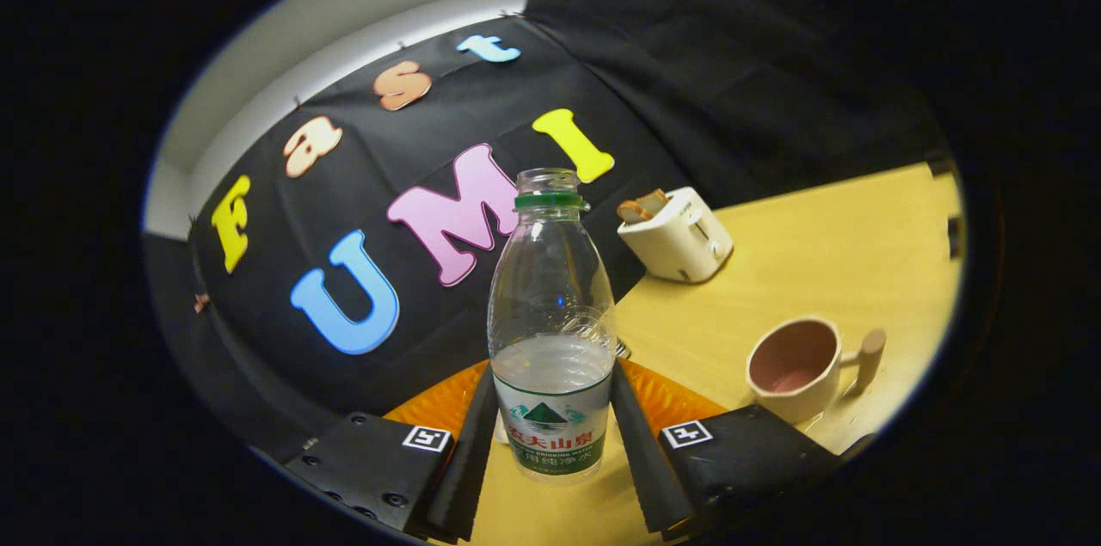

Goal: Take the bottle from table, then pour the juice into the cup, finally place the bottle on the coaster

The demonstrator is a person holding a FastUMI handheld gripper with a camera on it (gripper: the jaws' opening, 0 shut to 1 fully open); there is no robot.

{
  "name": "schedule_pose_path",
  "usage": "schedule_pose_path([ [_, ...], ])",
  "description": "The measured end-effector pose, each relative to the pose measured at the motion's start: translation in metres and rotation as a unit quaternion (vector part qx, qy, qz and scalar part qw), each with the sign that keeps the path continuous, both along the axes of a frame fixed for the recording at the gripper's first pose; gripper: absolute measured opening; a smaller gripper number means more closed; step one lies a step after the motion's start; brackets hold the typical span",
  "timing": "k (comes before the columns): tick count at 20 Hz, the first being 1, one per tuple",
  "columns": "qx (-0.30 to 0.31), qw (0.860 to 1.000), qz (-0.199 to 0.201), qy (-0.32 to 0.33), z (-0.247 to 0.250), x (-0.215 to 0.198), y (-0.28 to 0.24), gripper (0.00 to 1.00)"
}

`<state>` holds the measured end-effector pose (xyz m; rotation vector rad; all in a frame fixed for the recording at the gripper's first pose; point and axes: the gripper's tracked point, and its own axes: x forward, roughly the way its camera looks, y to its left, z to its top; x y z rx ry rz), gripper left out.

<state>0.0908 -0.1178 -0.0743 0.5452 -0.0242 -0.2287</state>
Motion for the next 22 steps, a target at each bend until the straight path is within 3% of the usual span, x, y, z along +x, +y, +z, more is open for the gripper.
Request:
schedule_pose_path([
  [4,-0.16,0.987,-0.018,0.014,0.014,0.023,0.007,0.74],
  [9,-0.253,0.966,-0.055,0.013,0.018,0.061,0.012,0.74],
  [14,-0.29,0.954,-0.064,0.036,-0.02,0.095,0.016,0.74],
  [22,-0.297,0.949,-0.07,0.08,-0.085,0.117,0.023,0.74],
])
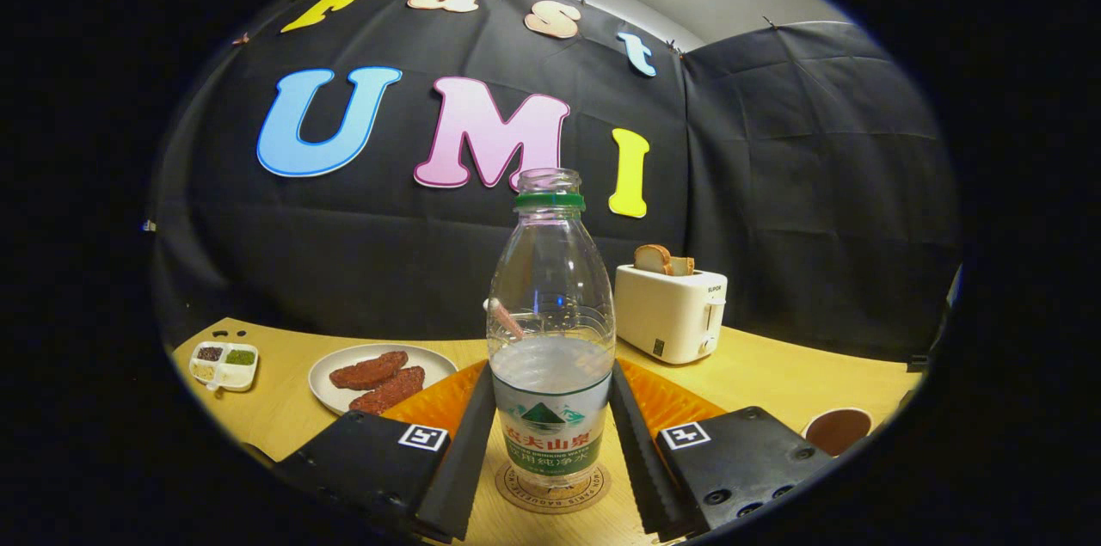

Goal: Take the bottle from table, then pour the juice into the cup, finally place the bottle on the coaster

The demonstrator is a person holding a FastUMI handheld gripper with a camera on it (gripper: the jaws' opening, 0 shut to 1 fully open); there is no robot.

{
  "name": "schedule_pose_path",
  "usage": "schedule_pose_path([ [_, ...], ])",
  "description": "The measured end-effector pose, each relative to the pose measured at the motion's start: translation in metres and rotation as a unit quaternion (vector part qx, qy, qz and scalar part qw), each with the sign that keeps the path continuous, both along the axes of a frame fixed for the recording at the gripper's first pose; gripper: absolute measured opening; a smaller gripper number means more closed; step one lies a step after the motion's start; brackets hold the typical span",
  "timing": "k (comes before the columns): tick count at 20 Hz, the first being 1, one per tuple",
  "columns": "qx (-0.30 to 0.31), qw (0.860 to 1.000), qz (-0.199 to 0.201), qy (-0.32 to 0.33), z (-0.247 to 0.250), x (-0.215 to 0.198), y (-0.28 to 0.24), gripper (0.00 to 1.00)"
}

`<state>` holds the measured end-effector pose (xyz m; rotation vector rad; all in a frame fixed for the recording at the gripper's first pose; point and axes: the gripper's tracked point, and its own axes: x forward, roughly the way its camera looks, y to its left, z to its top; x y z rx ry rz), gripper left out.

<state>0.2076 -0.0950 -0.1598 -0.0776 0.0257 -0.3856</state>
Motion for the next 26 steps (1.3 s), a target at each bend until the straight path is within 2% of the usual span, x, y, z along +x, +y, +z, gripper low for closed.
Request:
schedule_pose_path([
  [11,0.006,1.0,-0.013,0.012,-0.022,0.002,-0.001,0.75],
  [15,0.008,1.0,-0.017,0.008,-0.021,0.0,-0.005,0.78],
  [17,0.011,1.0,-0.019,0.012,-0.022,-0.002,-0.006,0.87],
  [18,0.014,1.0,-0.019,0.015,-0.024,-0.003,-0.005,0.94],
  [19,0.016,1.0,-0.02,0.017,-0.025,-0.004,-0.006,0.96],
  [26,0.035,0.999,-0.008,0.018,-0.022,-0.016,0.005,0.97],
])
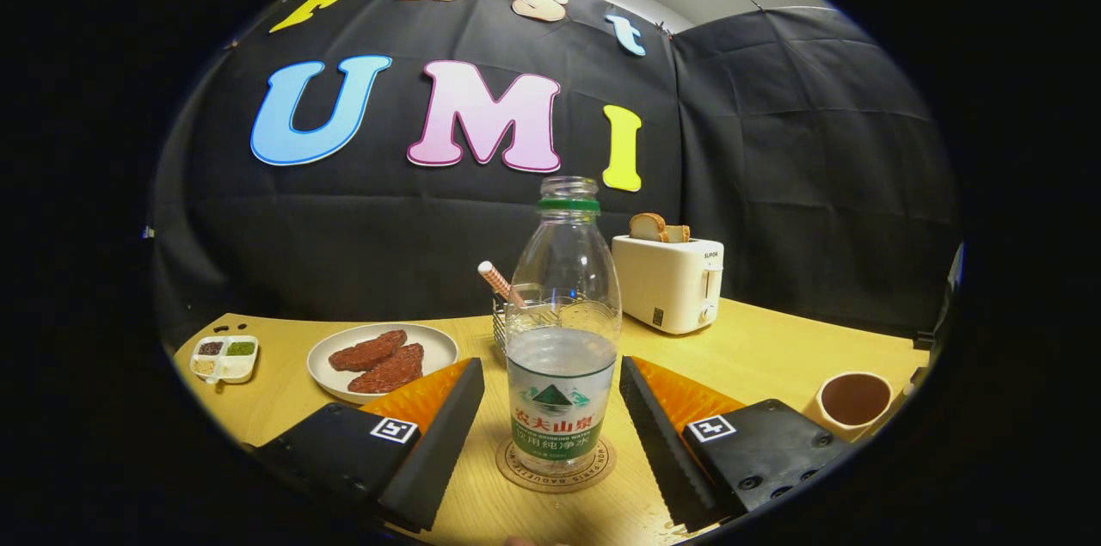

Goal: Take the bottle from table, then pour the juice into the cup, finally place the bottle on the coaster

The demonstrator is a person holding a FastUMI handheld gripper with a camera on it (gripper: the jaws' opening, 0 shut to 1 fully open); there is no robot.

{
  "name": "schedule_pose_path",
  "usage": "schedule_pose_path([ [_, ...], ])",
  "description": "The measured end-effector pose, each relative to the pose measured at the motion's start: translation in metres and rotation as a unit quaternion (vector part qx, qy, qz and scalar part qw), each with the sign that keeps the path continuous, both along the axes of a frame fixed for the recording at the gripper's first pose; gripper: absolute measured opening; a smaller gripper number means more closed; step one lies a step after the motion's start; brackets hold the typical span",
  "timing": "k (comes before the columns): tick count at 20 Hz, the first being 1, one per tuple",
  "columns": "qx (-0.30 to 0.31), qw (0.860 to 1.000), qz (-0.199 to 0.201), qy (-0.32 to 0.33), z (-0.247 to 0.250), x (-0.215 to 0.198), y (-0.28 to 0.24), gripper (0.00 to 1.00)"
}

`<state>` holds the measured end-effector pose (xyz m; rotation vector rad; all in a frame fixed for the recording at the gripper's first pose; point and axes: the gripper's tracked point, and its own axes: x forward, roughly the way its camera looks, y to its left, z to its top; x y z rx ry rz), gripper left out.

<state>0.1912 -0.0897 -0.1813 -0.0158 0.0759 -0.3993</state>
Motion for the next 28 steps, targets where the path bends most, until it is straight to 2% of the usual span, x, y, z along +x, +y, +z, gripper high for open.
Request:
schedule_pose_path([
  [9,0.012,1.0,0.019,0.02,0.013,-0.051,0.008,0.97],
  [21,0.017,0.991,0.129,-0.009,0.099,-0.114,0.033,0.97],
  [28,0.025,0.984,0.173,-0.033,0.162,-0.145,0.023,0.97],
])
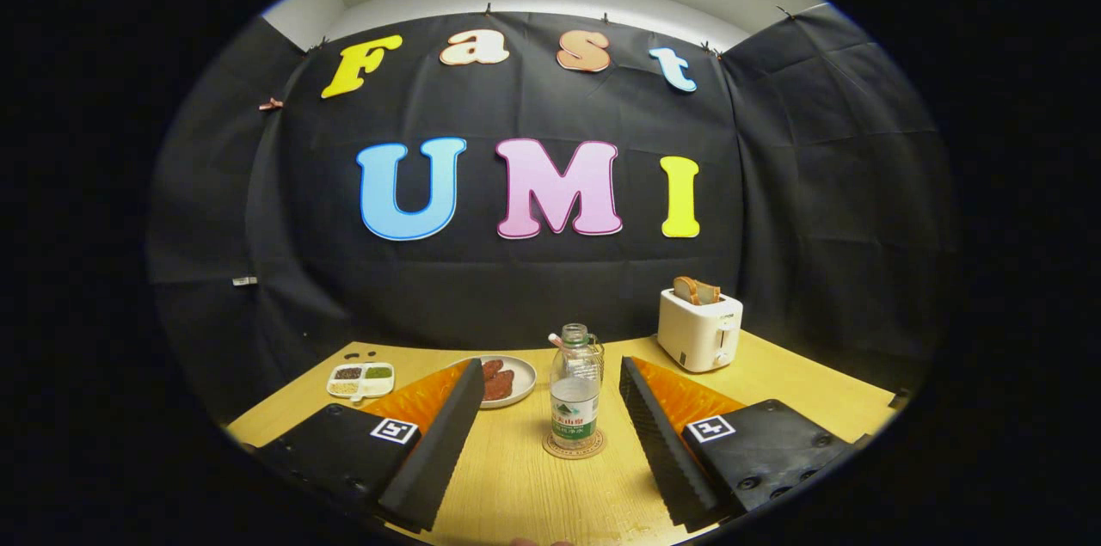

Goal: Take the bottle from table, then pour the juice into the cup, finally place the bottle on the coaster

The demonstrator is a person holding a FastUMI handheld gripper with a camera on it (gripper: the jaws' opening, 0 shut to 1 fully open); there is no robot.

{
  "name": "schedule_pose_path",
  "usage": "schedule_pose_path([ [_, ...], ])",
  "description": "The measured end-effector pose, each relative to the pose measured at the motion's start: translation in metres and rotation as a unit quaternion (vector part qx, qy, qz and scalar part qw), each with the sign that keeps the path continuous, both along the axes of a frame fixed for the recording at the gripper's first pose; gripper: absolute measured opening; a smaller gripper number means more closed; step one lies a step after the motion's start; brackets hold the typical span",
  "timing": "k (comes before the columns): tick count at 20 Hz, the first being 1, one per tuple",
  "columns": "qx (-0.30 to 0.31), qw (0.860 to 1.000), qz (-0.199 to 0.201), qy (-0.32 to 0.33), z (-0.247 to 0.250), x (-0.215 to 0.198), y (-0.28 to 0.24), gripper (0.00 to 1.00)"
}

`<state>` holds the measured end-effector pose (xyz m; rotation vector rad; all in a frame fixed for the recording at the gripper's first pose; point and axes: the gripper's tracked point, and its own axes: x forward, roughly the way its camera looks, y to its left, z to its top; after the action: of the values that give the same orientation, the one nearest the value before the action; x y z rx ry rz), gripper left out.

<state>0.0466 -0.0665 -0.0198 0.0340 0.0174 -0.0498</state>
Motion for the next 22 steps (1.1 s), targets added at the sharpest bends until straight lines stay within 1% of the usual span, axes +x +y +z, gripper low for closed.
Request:
schedule_pose_path([
  [2,0.006,1.0,0.009,-0.004,0.015,-0.008,-0.007,0.97],
  [5,0.002,1.0,0.021,0.003,0.025,-0.019,-0.017,0.97],
  [8,0.006,0.999,0.03,0.012,0.026,-0.028,-0.026,0.97],
  [14,0.005,0.998,0.063,0.018,0.022,-0.046,-0.026,0.97],
  [17,0.002,0.997,0.076,0.025,0.018,-0.05,-0.025,0.97],
  [22,0.001,0.996,0.092,0.016,0.025,-0.048,-0.022,0.97],
])
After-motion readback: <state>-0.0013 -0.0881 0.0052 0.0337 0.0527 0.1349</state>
